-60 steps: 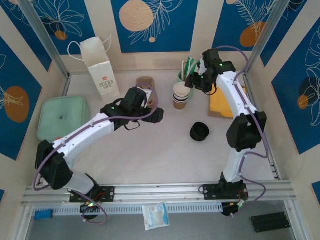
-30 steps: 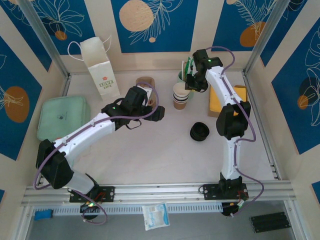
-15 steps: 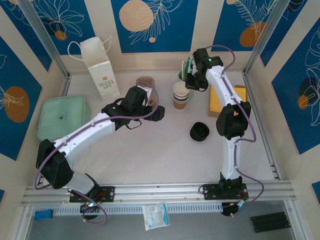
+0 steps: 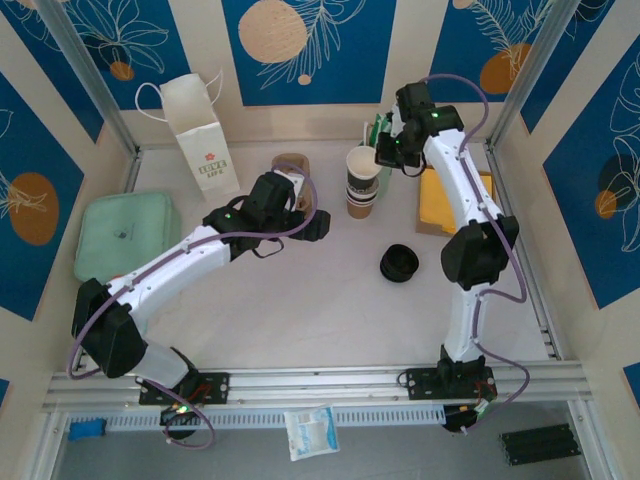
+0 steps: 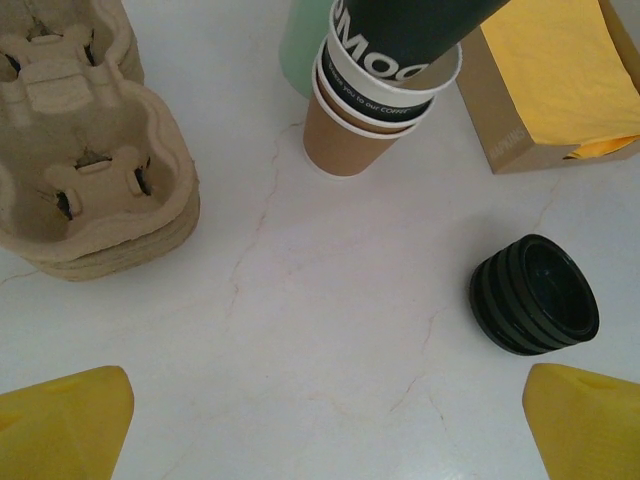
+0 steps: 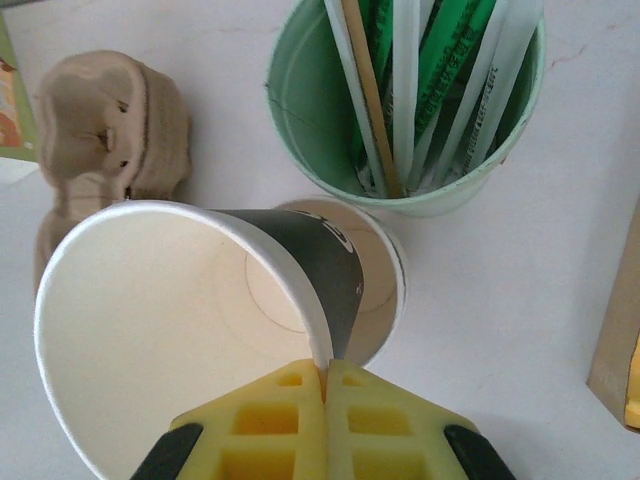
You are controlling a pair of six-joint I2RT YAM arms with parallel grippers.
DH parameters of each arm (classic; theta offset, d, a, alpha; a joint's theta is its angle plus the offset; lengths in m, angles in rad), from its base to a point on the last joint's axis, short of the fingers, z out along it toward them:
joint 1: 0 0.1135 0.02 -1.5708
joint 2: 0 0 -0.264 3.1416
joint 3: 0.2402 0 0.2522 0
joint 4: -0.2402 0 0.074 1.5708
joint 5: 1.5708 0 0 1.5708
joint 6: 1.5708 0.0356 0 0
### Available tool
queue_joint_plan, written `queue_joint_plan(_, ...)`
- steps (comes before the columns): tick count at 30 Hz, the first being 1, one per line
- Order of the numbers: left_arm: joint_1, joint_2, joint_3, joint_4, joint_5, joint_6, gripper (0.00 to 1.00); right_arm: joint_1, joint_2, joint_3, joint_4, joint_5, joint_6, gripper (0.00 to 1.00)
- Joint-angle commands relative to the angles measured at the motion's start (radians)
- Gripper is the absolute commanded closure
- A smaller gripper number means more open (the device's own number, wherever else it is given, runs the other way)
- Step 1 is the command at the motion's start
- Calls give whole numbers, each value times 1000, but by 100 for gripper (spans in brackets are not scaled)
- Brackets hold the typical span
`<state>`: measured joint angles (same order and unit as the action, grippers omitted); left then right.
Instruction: Pack the takeout coffee
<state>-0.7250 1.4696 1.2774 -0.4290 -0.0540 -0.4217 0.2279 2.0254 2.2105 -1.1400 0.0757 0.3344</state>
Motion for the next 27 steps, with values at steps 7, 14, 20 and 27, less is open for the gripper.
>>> queue_joint_plan(7, -11, -40, -1, 9, -15, -15, 1, 2, -167, -24, 19, -62, 26, 100)
queue_joint_plan(14, -11, -108, -45, 2, -15, -31, 1, 37, -320, -177, 63, -77, 32, 100)
queue_joint_plan(20, -11, -204, -143, -6, -6, -64, 1, 107, -464, -407, 120, -71, 45, 100)
queue_joint_plan(27, -11, -317, -250, -38, -1, -93, 1, 231, -559, -644, 160, -38, 73, 100)
